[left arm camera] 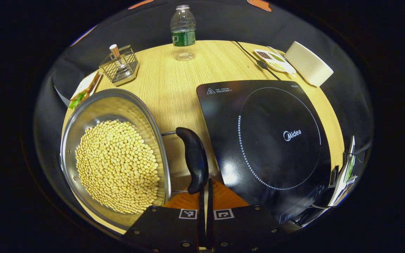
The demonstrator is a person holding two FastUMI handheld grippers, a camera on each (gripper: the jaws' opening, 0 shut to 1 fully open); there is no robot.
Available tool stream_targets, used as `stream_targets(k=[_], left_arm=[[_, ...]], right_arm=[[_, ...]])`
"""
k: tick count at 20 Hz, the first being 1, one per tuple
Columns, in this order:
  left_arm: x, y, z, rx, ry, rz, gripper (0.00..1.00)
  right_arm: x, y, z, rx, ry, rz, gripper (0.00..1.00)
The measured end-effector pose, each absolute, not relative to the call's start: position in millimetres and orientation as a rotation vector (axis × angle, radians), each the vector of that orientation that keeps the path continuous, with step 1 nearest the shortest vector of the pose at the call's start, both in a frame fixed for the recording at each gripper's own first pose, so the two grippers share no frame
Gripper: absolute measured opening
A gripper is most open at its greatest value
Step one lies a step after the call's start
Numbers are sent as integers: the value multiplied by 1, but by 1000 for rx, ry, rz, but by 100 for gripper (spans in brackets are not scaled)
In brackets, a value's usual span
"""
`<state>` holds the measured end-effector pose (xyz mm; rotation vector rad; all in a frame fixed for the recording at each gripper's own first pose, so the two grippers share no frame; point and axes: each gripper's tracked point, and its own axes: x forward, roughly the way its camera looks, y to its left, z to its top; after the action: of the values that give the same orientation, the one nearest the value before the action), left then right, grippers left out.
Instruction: First push the handle of the pot to place it horizontally, then grasp the pot with both hands and set it on the induction cooktop.
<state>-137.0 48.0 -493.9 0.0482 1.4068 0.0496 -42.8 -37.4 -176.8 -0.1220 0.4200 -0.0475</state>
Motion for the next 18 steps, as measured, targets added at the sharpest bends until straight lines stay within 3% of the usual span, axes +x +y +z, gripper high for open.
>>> stream_targets(k=[8,13,18], left_arm=[[-137,43,-488,-1,1398,52,2],[-137,44,-450,-46,1303,21,2],[-140,103,-411,-17,1212,144,2]], right_arm=[[-49,-16,-193,-123,453,9,95],[-42,1,-208,-102,493,57,95],[-37,41,-231,-73,554,139,95]])
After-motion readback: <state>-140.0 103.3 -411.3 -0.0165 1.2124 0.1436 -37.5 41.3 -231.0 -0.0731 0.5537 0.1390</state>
